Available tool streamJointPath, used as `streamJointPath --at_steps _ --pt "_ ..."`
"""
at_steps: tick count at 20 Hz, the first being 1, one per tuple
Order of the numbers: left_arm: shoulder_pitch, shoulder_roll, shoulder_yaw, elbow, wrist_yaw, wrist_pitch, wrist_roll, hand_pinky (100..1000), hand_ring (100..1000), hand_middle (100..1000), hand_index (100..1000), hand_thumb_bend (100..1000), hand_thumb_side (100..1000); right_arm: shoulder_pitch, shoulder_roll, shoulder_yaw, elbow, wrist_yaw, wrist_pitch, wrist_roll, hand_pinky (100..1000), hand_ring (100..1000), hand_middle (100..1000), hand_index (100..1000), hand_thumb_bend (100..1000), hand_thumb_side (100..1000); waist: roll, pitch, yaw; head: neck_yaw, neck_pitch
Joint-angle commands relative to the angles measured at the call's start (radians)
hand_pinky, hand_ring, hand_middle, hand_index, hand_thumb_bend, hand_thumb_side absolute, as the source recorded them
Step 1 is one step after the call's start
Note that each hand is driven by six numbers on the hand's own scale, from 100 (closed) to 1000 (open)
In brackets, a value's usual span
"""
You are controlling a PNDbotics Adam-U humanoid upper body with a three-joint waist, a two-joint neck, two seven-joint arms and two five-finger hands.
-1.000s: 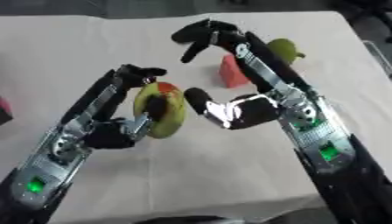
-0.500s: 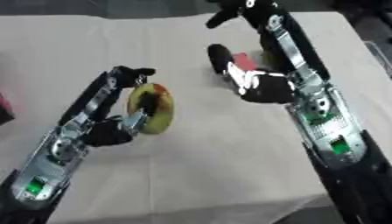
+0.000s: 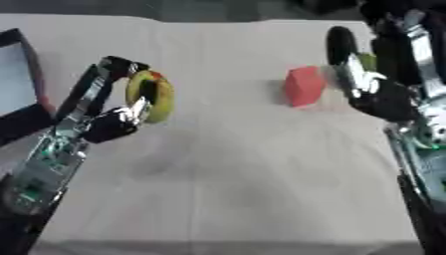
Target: Pick up the objects with one hand, pass them to the other hand, and then place them into the box on the other side of the table.
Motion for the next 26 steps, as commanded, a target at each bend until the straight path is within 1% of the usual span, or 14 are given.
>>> streamJointPath --at_steps 1,4,7,8,9,10,11,13,14,16,17,19,22,26 --pt "0.025 0.165 0.110 0.015 -0.124 0.079 0.126 669 353 285 388 131 100 0.001 -0.023 -0.005 -0.021 0.007 0.009 0.020 905 663 791 864 141 562 0.006 -0.030 -0.006 0.041 -0.002" --pt "0.046 0.267 0.168 0.166 -0.217 0.187 0.212 636 353 288 387 287 100 0.011 -0.020 -0.001 -0.021 0.013 0.013 0.032 905 662 791 864 136 563 0.012 -0.038 -0.014 0.051 -0.002" --pt "0.041 0.332 0.197 0.363 -0.280 0.269 0.255 627 385 337 435 346 100 0.021 -0.018 0.004 -0.021 0.018 0.009 0.043 906 662 791 864 131 565 0.013 -0.045 -0.022 0.060 -0.002" --pt "0.039 0.351 0.199 0.435 -0.306 0.294 0.249 675 509 531 676 428 100 0.024 -0.017 0.006 -0.021 0.019 0.006 0.046 906 662 791 864 129 566 0.013 -0.046 -0.026 0.063 -0.002" --pt "0.035 0.367 0.196 0.502 -0.339 0.311 0.216 714 592 643 803 448 107 0.025 -0.015 0.007 -0.021 0.020 0.005 0.050 907 661 791 864 130 565 0.014 -0.047 -0.030 0.066 -0.002" --pt "0.028 0.380 0.195 0.555 -0.374 0.321 0.168 727 634 691 858 475 113 0.027 -0.015 0.007 -0.021 0.020 0.005 0.052 907 661 790 863 129 565 0.014 -0.048 -0.032 0.066 -0.002" --pt "0.020 0.390 0.202 0.590 -0.405 0.332 0.128 737 671 723 905 530 304 0.028 -0.014 0.008 -0.021 0.019 0.004 0.055 907 661 790 863 123 565 0.014 -0.048 -0.033 0.065 -0.002" --pt "0.011 0.397 0.216 0.613 -0.445 0.345 0.087 737 671 723 905 530 304 0.029 -0.014 0.008 -0.021 0.017 0.003 0.060 907 661 790 863 123 565 0.015 -0.048 -0.034 0.064 -0.002" --pt "0.005 0.398 0.226 0.602 -0.452 0.351 0.087 749 711 746 936 625 441 0.029 -0.013 0.008 -0.021 0.017 0.003 0.063 908 660 790 864 114 569 0.014 -0.048 -0.034 0.060 -0.002" --pt "0.002 0.391 0.249 0.525 -0.425 0.361 0.128 790 706 736 942 525 452 0.030 -0.012 0.007 -0.021 0.019 -0.001 0.072 907 660 790 865 111 570 0.014 -0.047 -0.034 0.046 -0.002" --pt "0.004 0.382 0.254 0.468 -0.388 0.355 0.143 826 698 717 940 422 428 0.031 -0.011 0.005 -0.021 0.020 -0.002 0.075 907 660 790 865 110 570 0.013 -0.046 -0.034 0.035 -0.002" --pt "0.011 0.359 0.253 0.324 -0.272 0.312 0.146 926 683 670 941 100 454 0.034 -0.011 -0.003 -0.021 0.021 -0.003 0.075 907 659 790 866 109 568 0.010 -0.044 -0.032 0.005 -0.002" --pt "0.028 0.320 0.229 0.074 -0.041 0.165 0.085 934 658 629 944 100 451 0.047 -0.020 -0.027 -0.021 0.030 -0.006 0.067 904 659 789 867 106 565 0.004 -0.041 -0.026 -0.072 -0.002" --pt "0.041 0.261 0.200 -0.196 0.180 0.034 -0.033 934 617 581 909 100 475 0.114 -0.066 -0.093 -0.021 0.076 -0.014 0.034 902 656 789 865 107 556 -0.007 -0.040 -0.015 -0.235 -0.002"
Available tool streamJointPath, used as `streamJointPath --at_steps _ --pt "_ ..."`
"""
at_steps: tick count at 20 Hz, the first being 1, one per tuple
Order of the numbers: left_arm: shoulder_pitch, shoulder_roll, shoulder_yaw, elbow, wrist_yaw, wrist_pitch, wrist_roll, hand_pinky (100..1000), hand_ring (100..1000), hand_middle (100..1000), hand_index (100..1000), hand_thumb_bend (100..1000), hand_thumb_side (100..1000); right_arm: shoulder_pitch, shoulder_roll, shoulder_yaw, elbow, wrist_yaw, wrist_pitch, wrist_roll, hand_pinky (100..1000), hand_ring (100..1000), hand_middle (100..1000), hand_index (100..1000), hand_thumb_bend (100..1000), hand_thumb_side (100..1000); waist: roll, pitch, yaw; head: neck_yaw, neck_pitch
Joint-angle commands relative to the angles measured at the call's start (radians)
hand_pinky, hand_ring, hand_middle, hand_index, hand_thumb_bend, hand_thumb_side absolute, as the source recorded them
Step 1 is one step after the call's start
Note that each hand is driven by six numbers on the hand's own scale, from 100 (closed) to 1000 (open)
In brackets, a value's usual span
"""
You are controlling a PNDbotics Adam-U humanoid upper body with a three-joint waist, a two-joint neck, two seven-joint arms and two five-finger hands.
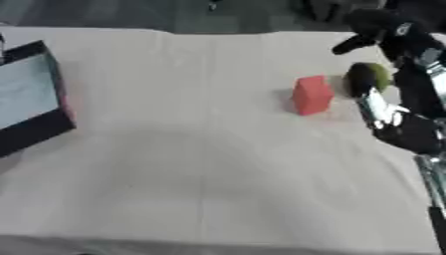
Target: Pick up the objects with one hand, pass them to the other hand, and then place them into the box on the other side of the table.
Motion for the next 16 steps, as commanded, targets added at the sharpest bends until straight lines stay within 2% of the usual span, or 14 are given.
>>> streamJointPath --at_steps 1,4,7,9,12,16 --pt "-0.012 -0.022 -0.023 -0.176 0.165 -0.105 -0.082 938 607 569 896 100 495 0.042 -0.068 -0.062 -0.021 0.052 0.000 -0.031 903 656 788 861 106 553 -0.003 -0.011 0.003 -0.116 -0.002" --pt "-0.033 -0.078 -0.078 -0.198 0.329 -0.267 -0.199 938 595 561 900 100 531 0.133 -0.143 -0.100 -0.021 0.063 -0.022 -0.026 906 685 807 869 117 533 -0.008 -0.011 0.013 -0.182 -0.002" --pt "-0.053 -0.144 -0.114 -0.201 0.437 -0.353 -0.321 950 587 554 903 100 578 0.204 -0.245 -0.135 -0.016 0.096 -0.112 0.009 908 757 874 916 200 562 -0.008 -0.006 0.029 -0.223 -0.002" --pt "-0.069 -0.202 -0.137 -0.201 0.495 -0.366 -0.392 966 583 551 903 100 584 0.230 -0.315 -0.150 0.022 0.130 -0.195 0.047 915 808 910 942 248 569 -0.003 0.001 0.046 -0.248 -0.002" --pt "-0.099 -0.287 -0.170 -0.201 0.565 -0.347 -0.487 988 581 547 903 100 590 0.227 -0.392 -0.162 0.134 0.183 -0.292 0.093 915 836 924 952 265 579 0.002 0.018 0.076 -0.290 -0.002" --pt "-0.136 -0.373 -0.220 -0.201 0.603 -0.309 -0.593 1000 581 545 903 100 594 0.181 -0.435 -0.168 0.277 0.244 -0.350 0.099 914 838 914 943 266 584 0.003 0.044 0.127 -0.350 -0.002"
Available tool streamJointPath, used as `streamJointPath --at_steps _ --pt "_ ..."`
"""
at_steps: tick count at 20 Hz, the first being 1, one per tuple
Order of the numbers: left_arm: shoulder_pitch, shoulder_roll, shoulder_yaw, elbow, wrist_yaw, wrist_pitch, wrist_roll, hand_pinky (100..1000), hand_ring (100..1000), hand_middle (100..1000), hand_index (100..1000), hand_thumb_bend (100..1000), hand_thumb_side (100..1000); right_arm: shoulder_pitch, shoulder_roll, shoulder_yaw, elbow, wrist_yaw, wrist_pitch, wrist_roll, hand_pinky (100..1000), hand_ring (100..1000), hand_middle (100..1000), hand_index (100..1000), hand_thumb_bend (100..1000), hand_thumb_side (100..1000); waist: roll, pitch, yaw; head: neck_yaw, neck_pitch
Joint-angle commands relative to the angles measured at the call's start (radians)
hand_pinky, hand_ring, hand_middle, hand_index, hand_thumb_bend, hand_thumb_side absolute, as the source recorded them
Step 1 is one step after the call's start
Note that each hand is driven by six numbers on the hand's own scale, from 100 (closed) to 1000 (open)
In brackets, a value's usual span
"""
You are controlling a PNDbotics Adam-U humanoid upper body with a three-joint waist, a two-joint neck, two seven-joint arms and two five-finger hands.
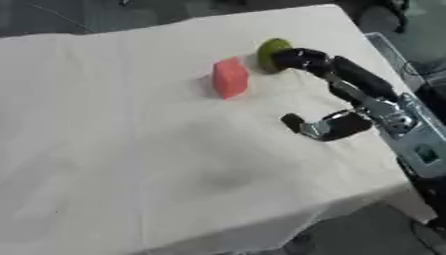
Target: Pick up the objects with one hand, pass them to the other hand, and then place them into the box on the other side of the table.
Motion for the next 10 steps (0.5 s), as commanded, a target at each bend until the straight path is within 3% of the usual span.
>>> streamJointPath --at_steps 1,6,10 --pt "-0.034 -0.050 -0.033 -0.018 0.027 0.023 -0.077 1000 581 545 903 100 594 -0.037 -0.063 -0.017 0.092 0.044 -0.041 0.003 914 839 914 942 266 586 -0.002 0.000 0.022 -0.051 -0.002" --pt "-0.072 -0.099 -0.075 -0.018 0.041 0.028 -0.149 1000 581 543 903 100 594 -0.097 -0.074 -0.005 0.187 0.087 -0.072 -0.005 915 843 915 943 266 583 -0.005 0.028 0.088 -0.128 -0.014" --pt "-0.090 -0.115 -0.088 -0.018 0.046 0.028 -0.178 1000 581 542 902 100 595 -0.139 -0.081 0.006 0.219 0.109 -0.088 -0.014 917 850 923 949 265 570 -0.009 0.043 0.124 -0.165 -0.029"
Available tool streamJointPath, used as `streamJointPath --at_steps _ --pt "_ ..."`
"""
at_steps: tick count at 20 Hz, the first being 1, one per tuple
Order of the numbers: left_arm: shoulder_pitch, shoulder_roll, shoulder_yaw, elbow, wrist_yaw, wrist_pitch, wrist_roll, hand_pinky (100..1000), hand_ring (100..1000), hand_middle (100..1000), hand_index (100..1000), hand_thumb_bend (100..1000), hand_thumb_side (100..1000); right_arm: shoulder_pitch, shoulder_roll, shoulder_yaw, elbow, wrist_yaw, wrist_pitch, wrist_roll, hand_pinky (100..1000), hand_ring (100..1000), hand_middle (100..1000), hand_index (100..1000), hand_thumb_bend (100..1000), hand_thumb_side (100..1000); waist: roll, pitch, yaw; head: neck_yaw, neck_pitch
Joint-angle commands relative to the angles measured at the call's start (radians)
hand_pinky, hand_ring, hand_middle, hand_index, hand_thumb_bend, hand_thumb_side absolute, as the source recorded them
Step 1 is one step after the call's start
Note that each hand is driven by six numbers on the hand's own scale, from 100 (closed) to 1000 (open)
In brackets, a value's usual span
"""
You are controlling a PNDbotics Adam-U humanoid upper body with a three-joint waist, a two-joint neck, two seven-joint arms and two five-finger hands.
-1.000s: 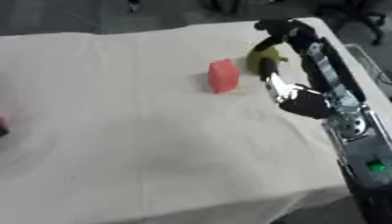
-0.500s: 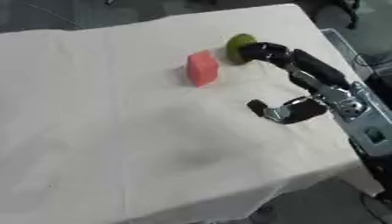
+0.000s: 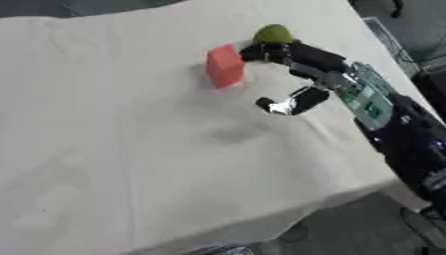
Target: Pick up the objects with one hand, pass them to the other hand, and then place them into the box on the other side of the table.
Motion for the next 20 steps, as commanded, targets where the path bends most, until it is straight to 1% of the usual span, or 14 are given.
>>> streamJointPath --at_steps 1,4,7,9,10,12,15,20 --pt "-0.022 -0.008 -0.008 -0.018 0.007 0.001 -0.021 1000 581 541 902 100 596 -0.029 -0.050 -0.003 0.016 0.020 -0.013 -0.012 918 852 928 952 263 570 -0.005 -0.009 0.014 -0.032 -0.020" --pt "-0.031 -0.015 -0.015 -0.018 0.009 0.001 -0.033 1000 581 541 902 100 595 -0.047 -0.057 -0.002 0.028 0.034 -0.017 -0.035 925 866 944 958 265 560 -0.008 -0.004 0.038 -0.057 -0.028" --pt "-0.040 -0.020 -0.020 -0.018 0.009 -0.002 -0.040 1000 581 540 901 100 595 -0.055 -0.067 -0.010 0.037 0.066 -0.009 -0.065 931 880 954 963 271 556 -0.011 0.001 0.061 -0.082 -0.035" --pt "-0.045 -0.021 -0.023 -0.018 0.010 -0.005 -0.043 1000 581 540 901 100 594 -0.056 -0.072 -0.016 0.050 0.097 0.002 -0.087 937 894 961 967 275 552 -0.013 0.003 0.076 -0.096 -0.038" --pt "-0.047 -0.020 -0.024 -0.018 0.009 -0.008 -0.046 1000 581 539 901 100 594 -0.055 -0.078 -0.024 0.063 0.119 0.014 -0.098 950 927 977 978 291 557 -0.016 0.006 0.086 -0.107 -0.042" --pt "-0.052 -0.021 -0.027 -0.018 0.005 -0.010 -0.050 1000 581 539 901 100 595 -0.053 -0.087 -0.040 0.098 0.169 0.039 -0.124 951 934 981 980 296 561 -0.022 0.010 0.108 -0.128 -0.049" --pt "-0.059 -0.021 -0.033 -0.018 0.001 -0.013 -0.055 1000 581 539 901 100 594 -0.043 -0.092 -0.055 0.143 0.221 0.059 -0.171 951 933 974 979 293 564 -0.033 0.017 0.138 -0.156 -0.058" --pt "-0.066 -0.019 -0.040 -0.018 -0.002 -0.016 -0.062 1000 582 539 901 100 595 -0.031 -0.099 -0.070 0.186 0.261 0.070 -0.218 945 924 936 977 287 557 -0.048 0.023 0.173 -0.184 -0.064"
